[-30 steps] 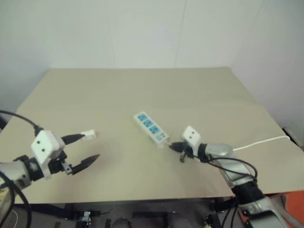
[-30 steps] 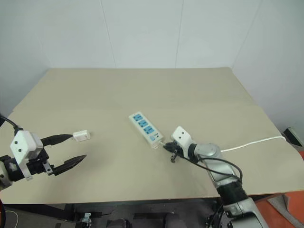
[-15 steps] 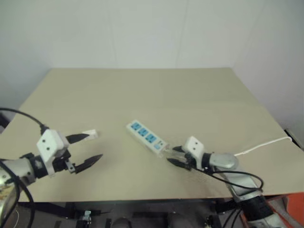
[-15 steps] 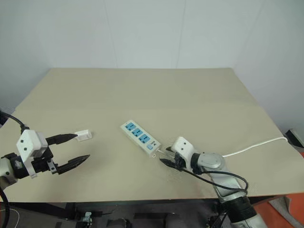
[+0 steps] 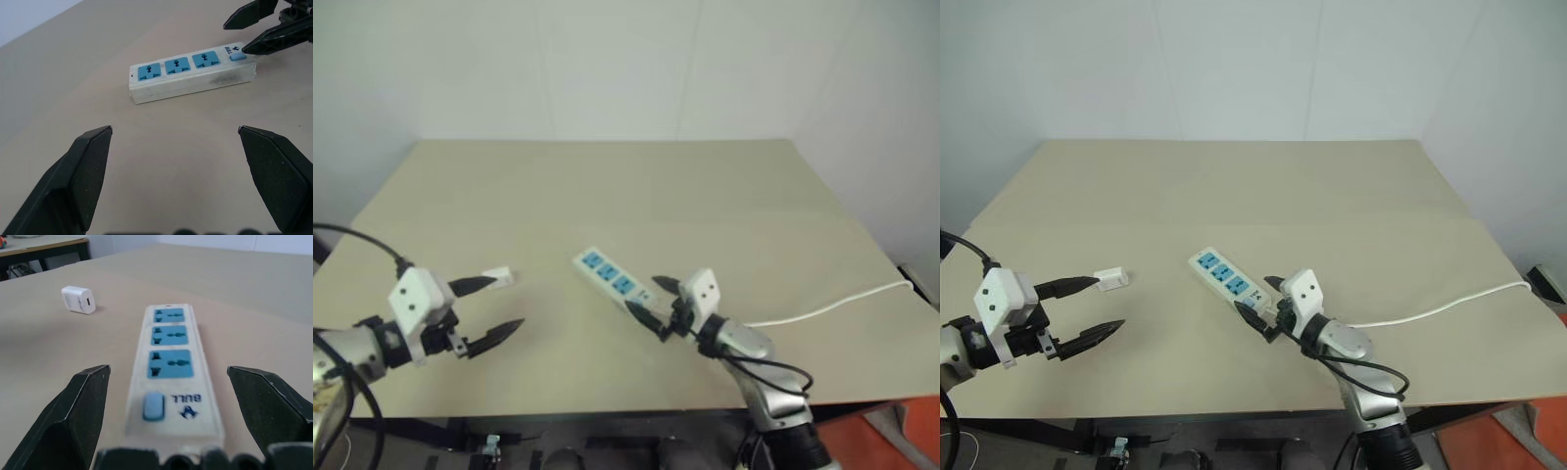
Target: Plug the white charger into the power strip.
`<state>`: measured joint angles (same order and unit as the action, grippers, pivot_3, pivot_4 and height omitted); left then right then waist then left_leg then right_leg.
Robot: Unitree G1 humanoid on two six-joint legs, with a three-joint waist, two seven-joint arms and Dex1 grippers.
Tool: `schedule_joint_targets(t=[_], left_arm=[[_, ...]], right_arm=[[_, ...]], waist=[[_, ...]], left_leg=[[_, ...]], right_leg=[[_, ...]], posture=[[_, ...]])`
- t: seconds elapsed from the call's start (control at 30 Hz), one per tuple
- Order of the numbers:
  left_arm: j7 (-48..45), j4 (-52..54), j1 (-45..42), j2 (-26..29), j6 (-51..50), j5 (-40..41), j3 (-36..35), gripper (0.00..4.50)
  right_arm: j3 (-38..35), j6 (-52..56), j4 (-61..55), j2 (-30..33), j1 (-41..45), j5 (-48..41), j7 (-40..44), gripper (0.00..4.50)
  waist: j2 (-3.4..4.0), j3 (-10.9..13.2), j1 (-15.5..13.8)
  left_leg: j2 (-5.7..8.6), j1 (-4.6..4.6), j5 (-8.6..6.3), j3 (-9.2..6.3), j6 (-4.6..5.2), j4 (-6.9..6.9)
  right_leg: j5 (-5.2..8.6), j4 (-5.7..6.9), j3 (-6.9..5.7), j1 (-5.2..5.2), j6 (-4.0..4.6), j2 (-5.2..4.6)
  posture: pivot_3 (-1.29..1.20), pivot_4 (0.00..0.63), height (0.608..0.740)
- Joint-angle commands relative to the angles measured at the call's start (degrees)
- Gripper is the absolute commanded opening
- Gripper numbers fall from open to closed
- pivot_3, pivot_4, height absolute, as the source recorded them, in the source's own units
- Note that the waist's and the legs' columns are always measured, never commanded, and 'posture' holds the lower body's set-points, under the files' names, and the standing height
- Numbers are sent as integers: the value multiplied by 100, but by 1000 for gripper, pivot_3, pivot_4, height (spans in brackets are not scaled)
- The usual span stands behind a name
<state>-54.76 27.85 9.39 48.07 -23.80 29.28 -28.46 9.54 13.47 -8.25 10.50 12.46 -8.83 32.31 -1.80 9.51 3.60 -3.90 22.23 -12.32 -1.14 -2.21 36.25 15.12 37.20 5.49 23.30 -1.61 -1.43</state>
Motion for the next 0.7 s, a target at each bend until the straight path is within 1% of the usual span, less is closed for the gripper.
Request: schedule_joint_targets(t=[0.03,0.13,0.3,0.53,0.7], left_arm=[[-31,77,-4,123,62,34,-139,4500],[-30,96,-12,143,44,48,-146,4500],[-20,109,-8,166,38,66,-157,4500],[-22,105,-9,156,58,79,-173,4500],[-8,101,-61,156,66,82,-136,4500]], right_arm=[[155,-581,265,-145,-26,256,-223,4478],[146,-1015,741,-355,55,396,-462,4478],[161,-1534,1363,-401,157,572,-512,4478],[182,-1747,1783,-479,254,493,-356,4478],[257,-1894,2166,-544,485,531,-192,4478]], waist=[[0,0,-2],[0,0,20],[0,0,27],[-1,0,35],[-2,-1,56]], left_leg=[[0,-1,0,0,0,0],[-1,-5,0,-1,0,0],[-1,-3,0,0,0,-1],[-2,-10,0,0,0,-1],[-3,-16,0,0,0,-1]], right_leg=[[0,0,0,0,-1,1],[1,3,0,0,-1,2],[0,2,0,-1,0,2],[0,3,0,-5,-1,2],[0,4,1,-9,-1,3]], posture=[[0,150,740],[0,150,740],[0,150,740],[0,150,740],[0,150,740]])
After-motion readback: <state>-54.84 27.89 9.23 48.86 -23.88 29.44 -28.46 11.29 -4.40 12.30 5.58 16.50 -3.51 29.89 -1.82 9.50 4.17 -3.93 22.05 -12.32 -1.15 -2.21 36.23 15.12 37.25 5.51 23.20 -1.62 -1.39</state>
